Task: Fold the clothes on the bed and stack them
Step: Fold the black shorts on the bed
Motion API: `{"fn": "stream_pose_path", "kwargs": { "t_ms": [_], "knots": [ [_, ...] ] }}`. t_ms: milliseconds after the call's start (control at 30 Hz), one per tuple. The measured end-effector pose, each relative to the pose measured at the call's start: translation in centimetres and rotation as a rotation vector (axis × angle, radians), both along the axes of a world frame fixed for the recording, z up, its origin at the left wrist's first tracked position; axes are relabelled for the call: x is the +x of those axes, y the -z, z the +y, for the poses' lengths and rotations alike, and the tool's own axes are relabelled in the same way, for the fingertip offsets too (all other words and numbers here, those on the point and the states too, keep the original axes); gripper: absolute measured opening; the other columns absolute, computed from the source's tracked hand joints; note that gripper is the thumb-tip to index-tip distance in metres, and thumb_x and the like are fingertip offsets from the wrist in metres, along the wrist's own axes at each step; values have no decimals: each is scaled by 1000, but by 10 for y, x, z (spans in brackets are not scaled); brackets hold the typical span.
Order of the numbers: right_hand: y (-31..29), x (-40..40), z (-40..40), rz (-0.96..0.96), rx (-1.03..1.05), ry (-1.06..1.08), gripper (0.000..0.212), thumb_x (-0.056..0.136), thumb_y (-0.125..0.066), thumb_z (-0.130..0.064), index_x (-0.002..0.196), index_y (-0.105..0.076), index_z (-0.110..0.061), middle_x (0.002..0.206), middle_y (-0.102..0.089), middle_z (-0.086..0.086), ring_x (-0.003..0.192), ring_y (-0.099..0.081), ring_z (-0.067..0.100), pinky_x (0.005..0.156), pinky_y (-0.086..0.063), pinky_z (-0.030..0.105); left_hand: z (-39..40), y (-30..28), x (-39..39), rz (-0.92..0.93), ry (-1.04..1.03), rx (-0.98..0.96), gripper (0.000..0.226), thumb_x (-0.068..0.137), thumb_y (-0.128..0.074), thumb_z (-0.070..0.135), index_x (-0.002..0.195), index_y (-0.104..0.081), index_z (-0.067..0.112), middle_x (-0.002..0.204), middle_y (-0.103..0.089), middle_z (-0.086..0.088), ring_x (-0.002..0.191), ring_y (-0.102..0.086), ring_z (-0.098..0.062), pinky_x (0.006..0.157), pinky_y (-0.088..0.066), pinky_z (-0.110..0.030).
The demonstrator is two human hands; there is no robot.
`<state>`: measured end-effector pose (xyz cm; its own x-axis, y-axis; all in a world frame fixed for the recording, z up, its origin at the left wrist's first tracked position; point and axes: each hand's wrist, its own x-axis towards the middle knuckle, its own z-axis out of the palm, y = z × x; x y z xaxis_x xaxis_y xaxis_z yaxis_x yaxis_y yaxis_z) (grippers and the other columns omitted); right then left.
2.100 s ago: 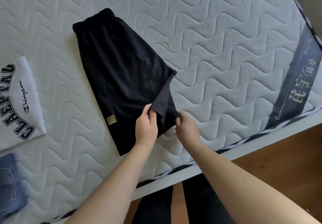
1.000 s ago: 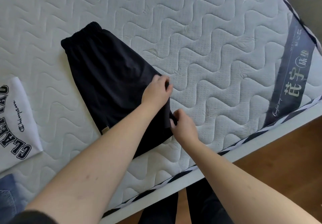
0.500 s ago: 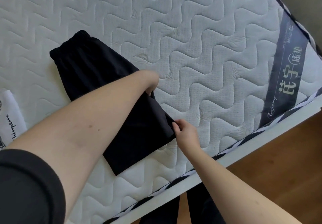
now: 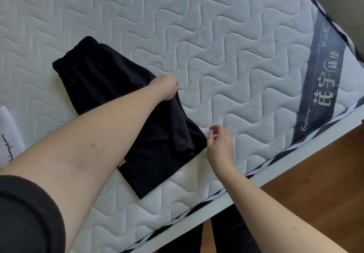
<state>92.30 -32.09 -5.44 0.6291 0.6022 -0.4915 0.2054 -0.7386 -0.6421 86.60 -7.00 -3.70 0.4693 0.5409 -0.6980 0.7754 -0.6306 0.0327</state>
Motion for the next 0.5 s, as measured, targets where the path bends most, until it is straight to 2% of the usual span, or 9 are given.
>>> {"fn": "stream_pose_path", "kwargs": {
  "t_ms": [67, 133, 200, 233, 267, 333, 400, 467, 500],
  "knots": [
    [-7, -10, 5, 2, 98, -154, 19, 99, -49, -27, 109, -62, -16, 99, -56, -7, 96, -56, 15, 86, -45, 34, -1, 0, 2, -21, -37, -41, 29, 101, -47, 31, 110, -65, 10, 115, -64, -12, 106, -59, -29, 82, -45, -35],
    [-11, -29, 13, 83, 60, -326, 31, 97, -53, -37, 120, -60, -16, 110, -60, -2, 107, -54, 17, 94, -43, 35, -1, 0, 0, -70, -55, -98, 20, 92, -63, 29, 105, -65, 14, 111, -67, -6, 101, -60, -23, 83, -47, -32],
    [-10, -48, 22, 179, -37, -361, 58, 92, -58, -47, 139, -45, -15, 128, -54, 2, 120, -48, 20, 104, -39, 38, -1, -4, -5, -78, -15, -163, 24, 83, -73, 22, 104, -64, 18, 108, -67, -2, 96, -61, -20, 82, -49, -30],
    [-10, -55, 26, 207, -83, -340, 65, 91, -60, -46, 144, -39, -16, 131, -52, 2, 121, -47, 21, 105, -39, 41, 0, -6, -7, -57, 11, -190, 28, 81, -74, 17, 106, -63, 20, 109, -66, -1, 95, -60, -20, 81, -49, -30],
    [-8, -61, 30, 202, -106, -318, 62, 92, -60, -40, 145, -37, -18, 127, -54, 2, 118, -50, 21, 104, -41, 42, 1, -9, -10, -25, 49, -208, 32, 81, -72, 12, 110, -62, 22, 110, -65, 0, 96, -59, -21, 81, -50, -31],
    [-7, -66, 36, 175, -98, -329, 41, 94, -53, -22, 135, -49, -22, 110, -60, -2, 103, -58, 21, 93, -48, 39, 3, -11, -15, 24, 136, -219, 43, 80, -64, 4, 116, -59, 27, 113, -62, 1, 98, -58, -22, 81, -51, -34],
    [-8, -69, 37, 197, -66, -441, 27, 94, -49, -16, 114, -65, -24, 101, -56, -5, 93, -60, 21, 81, -49, 32, 6, -13, -21, 17, 197, -208, 48, 79, -59, -1, 117, -57, 28, 116, -60, 1, 100, -57, -23, 85, -52, -39],
    [-7, -69, 31, 188, -32, -549, 24, 93, -51, -14, 100, -72, -23, 100, -54, -5, 93, -57, 19, 77, -47, 30, 8, -13, -27, -27, 211, -159, 42, 82, -56, -1, 113, -57, 28, 115, -60, 1, 99, -57, -22, 85, -51, -41],
    [-6, -68, 27, 135, 4, -549, 23, 92, -52, -13, 100, -73, -21, 102, -57, -3, 95, -56, 19, 80, -46, 32, 9, -12, -30, -53, 207, -123, 38, 84, -55, 1, 112, -56, 28, 112, -61, 2, 97, -56, -22, 84, -51, -40]
  ]
}}
